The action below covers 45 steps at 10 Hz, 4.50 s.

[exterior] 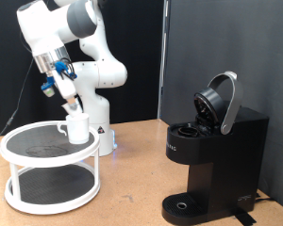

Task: Make a cup of coffee with the keurig machine

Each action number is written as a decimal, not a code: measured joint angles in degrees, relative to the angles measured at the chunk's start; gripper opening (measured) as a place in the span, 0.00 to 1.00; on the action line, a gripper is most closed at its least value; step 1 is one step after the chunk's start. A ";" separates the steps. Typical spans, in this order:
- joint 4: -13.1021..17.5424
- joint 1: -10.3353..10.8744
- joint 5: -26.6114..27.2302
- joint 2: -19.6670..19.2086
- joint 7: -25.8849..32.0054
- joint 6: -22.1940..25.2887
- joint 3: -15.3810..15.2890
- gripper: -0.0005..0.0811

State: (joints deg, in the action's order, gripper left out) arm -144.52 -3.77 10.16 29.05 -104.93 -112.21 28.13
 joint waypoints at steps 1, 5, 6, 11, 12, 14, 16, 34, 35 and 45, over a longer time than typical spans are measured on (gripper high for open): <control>1.70 1.26 2.41 -0.91 -0.27 3.71 -0.17 0.44; 5.13 5.42 11.36 -3.10 -4.51 3.73 -3.19 0.44; 5.13 5.45 11.44 -3.17 -6.39 2.56 -4.38 0.44; 9.24 7.78 20.24 -5.18 -4.14 10.42 -3.29 0.44; 10.59 8.87 21.97 -6.17 -4.27 10.92 -3.62 0.44; 12.94 10.67 24.09 -7.90 -4.54 10.96 -5.08 0.44; 15.07 12.23 24.95 -9.24 -4.74 10.68 -7.03 0.44; 15.54 14.78 25.92 -18.38 -8.60 -4.30 -18.00 0.44; 15.39 14.78 25.92 -19.17 -8.61 -5.81 -18.22 0.44; 15.00 14.78 25.93 -24.00 -8.61 -10.01 -19.23 0.44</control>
State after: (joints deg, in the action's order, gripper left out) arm -129.52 11.02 36.09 5.04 -113.54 -122.22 8.90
